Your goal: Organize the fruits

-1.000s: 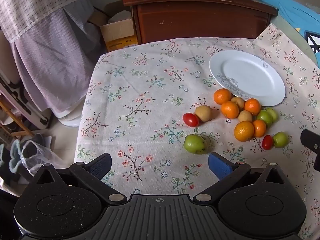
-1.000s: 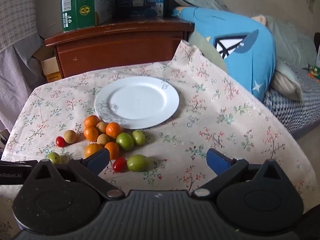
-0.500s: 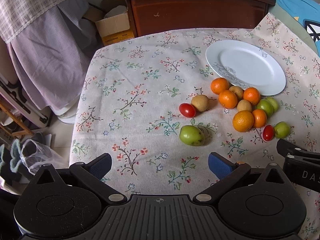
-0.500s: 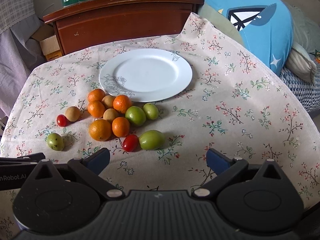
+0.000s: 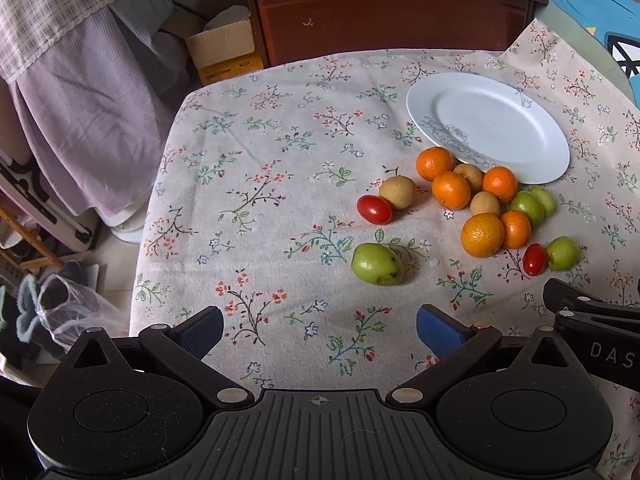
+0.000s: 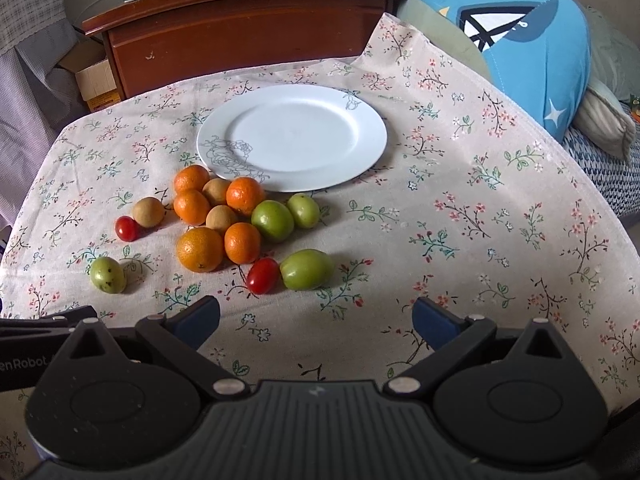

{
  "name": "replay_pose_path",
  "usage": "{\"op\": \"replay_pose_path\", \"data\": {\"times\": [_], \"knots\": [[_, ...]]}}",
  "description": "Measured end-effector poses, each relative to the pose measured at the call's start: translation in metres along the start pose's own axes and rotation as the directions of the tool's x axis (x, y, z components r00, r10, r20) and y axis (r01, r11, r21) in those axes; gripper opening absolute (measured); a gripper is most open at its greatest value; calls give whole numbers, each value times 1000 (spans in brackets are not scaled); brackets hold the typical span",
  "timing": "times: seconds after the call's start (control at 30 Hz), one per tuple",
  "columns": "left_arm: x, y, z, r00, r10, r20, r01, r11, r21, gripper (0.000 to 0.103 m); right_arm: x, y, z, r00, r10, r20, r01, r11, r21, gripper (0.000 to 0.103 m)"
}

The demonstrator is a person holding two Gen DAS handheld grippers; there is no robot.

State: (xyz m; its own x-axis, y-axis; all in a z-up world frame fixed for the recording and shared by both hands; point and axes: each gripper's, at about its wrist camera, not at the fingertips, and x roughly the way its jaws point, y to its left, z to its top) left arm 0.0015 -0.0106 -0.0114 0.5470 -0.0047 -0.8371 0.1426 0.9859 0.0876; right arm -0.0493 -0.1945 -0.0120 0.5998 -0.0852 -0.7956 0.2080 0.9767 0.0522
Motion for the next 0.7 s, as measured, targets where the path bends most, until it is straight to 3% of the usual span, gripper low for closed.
{"op": "replay_pose_path", "data": {"times": [0.7], "knots": [[-1, 3, -2, 1000, -23, -2, 23, 1000, -22, 103, -1, 3, 1, 1000, -7, 17, 8, 1000, -21, 102]]}}
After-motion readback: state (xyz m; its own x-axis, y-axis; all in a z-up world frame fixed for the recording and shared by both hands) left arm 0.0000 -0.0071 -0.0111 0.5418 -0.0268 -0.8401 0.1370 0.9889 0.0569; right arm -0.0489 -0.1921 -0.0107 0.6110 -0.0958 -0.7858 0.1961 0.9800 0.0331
